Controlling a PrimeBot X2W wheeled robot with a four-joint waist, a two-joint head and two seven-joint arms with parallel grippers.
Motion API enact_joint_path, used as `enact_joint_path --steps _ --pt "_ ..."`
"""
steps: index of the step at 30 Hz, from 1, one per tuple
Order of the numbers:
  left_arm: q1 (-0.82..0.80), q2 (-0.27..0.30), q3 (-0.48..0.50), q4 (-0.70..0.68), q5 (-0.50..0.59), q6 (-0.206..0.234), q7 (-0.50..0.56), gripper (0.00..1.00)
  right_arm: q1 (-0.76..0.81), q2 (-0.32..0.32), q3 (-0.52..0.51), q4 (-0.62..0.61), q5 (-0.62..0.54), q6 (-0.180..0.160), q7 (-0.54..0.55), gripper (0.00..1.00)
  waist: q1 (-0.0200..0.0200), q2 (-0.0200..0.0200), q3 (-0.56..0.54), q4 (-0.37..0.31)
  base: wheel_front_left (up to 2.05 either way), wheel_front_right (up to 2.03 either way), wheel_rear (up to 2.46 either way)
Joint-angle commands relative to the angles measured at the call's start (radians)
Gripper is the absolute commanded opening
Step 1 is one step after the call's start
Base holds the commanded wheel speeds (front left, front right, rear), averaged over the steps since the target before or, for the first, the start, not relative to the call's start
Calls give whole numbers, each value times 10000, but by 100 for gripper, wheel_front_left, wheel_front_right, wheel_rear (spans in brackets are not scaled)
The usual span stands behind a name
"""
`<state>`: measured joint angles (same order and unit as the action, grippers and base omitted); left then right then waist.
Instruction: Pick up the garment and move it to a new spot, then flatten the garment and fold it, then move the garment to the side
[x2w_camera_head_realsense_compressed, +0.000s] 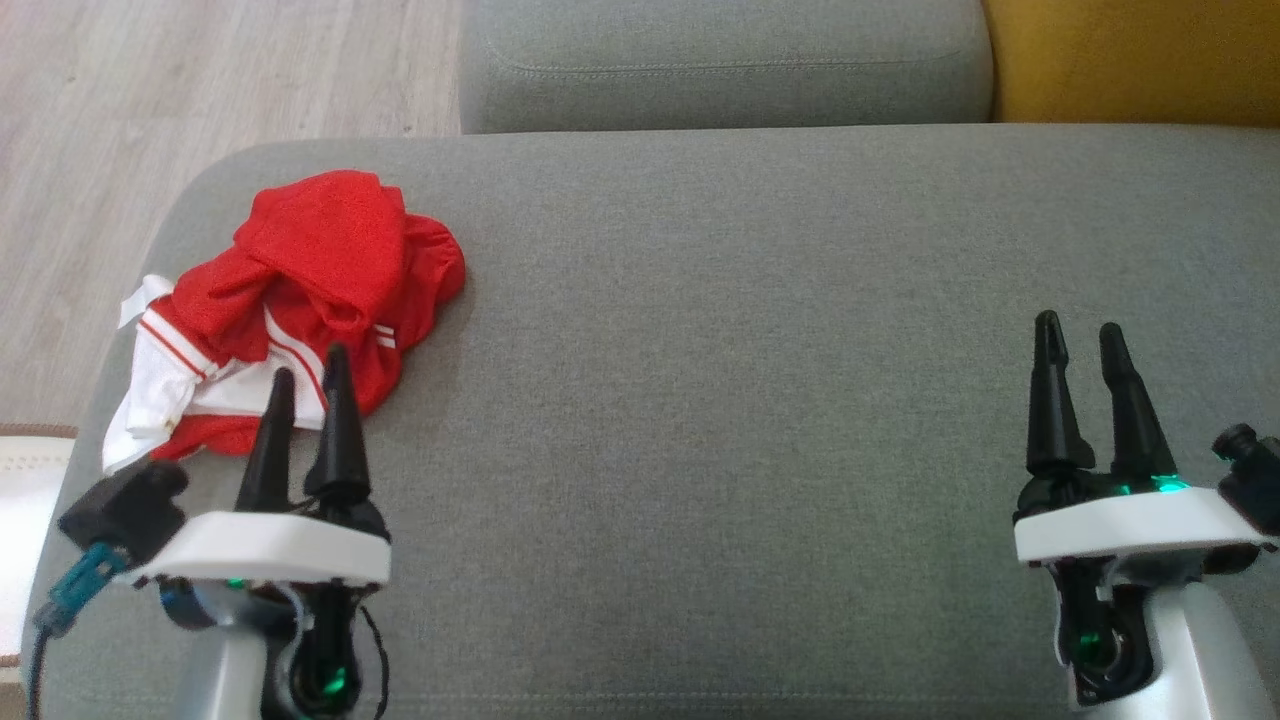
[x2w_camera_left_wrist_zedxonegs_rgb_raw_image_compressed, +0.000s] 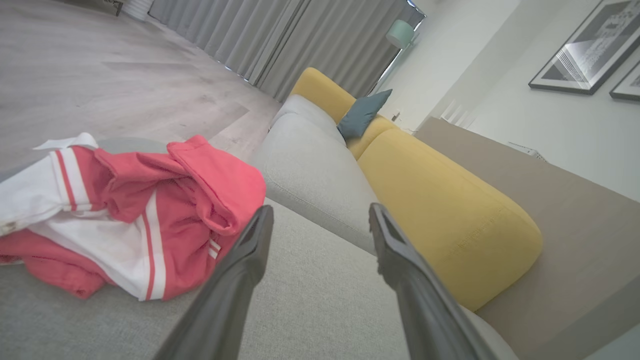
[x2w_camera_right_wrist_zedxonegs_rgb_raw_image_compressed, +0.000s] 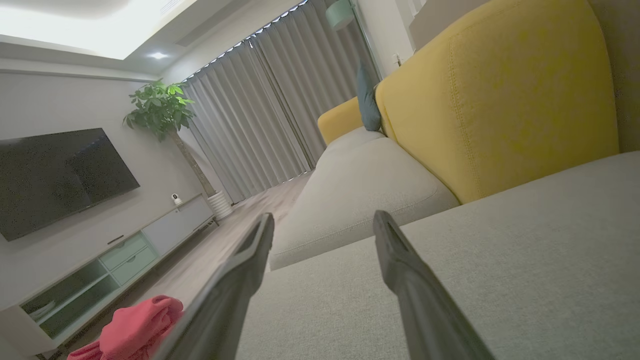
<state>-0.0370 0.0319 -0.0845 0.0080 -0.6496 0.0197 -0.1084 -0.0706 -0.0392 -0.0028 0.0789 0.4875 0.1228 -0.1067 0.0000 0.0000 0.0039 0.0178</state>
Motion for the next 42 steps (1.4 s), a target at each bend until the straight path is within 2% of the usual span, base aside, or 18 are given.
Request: enact_joint_path --steps 1,5,16,31,38,42 --pt "-620 140 126 -463 269 61 -109 100 -387 -78 186 -458 -272 48 -115 100 0 0 -2 0 0 0 0" --pt "-620 188 -70 -533 760 195 -196 100 -357 -80 225 -515 -636 50 -203 100 0 0 -15 4 0 0 0" --pt "-578 804 -1250 -564 2548 845 -518 100 -69 -87 386 -367 -1986 57 -528 100 0 0 -42 -11 0 0 0" --pt "-746 1613 -2850 -696 4456 2026 -956 100 75 -97 406 -284 -3886 66 -969 100 0 0 -54 -26 0 0 0" --pt "-886 1915 -3537 -636 5125 2353 -1190 100 29 -102 751 297 -4402 71 -1205 100 0 0 -47 -16 0 0 0" --pt "-896 1873 -3607 -667 5283 2430 -1308 100 -63 -105 819 506 -4294 74 -1323 100 0 0 -44 -3 0 0 0"
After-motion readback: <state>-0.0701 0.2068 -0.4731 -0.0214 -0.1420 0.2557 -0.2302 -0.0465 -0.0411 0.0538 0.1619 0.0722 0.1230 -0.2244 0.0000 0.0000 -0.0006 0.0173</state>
